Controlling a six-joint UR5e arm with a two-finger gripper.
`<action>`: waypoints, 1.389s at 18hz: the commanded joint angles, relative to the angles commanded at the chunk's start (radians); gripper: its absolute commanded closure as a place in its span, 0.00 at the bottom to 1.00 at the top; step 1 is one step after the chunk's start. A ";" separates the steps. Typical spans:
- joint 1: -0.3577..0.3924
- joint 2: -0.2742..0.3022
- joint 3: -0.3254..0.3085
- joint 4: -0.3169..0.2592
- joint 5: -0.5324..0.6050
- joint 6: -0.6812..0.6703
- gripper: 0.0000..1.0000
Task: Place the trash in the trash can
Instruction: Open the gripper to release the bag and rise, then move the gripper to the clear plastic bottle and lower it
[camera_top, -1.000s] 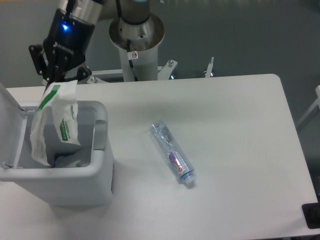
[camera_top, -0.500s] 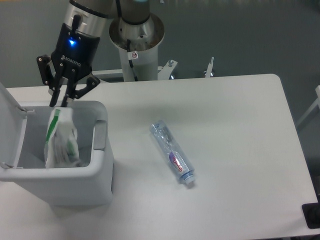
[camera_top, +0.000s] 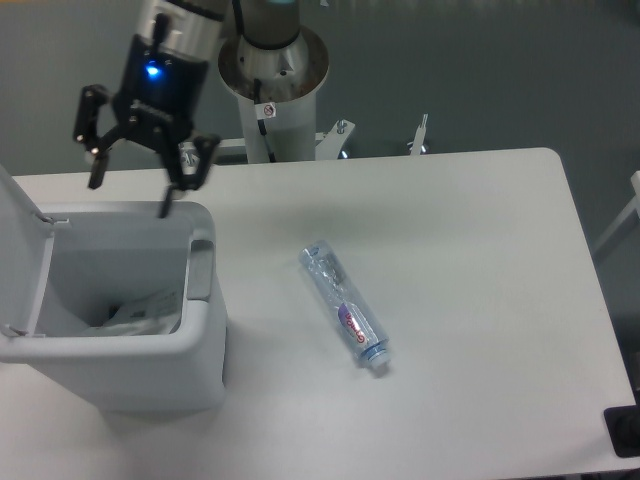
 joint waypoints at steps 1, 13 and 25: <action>0.037 -0.006 -0.003 -0.002 0.012 -0.017 0.00; 0.200 -0.377 0.050 -0.014 0.109 -0.094 0.00; 0.158 -0.583 0.095 0.014 0.305 -0.157 0.00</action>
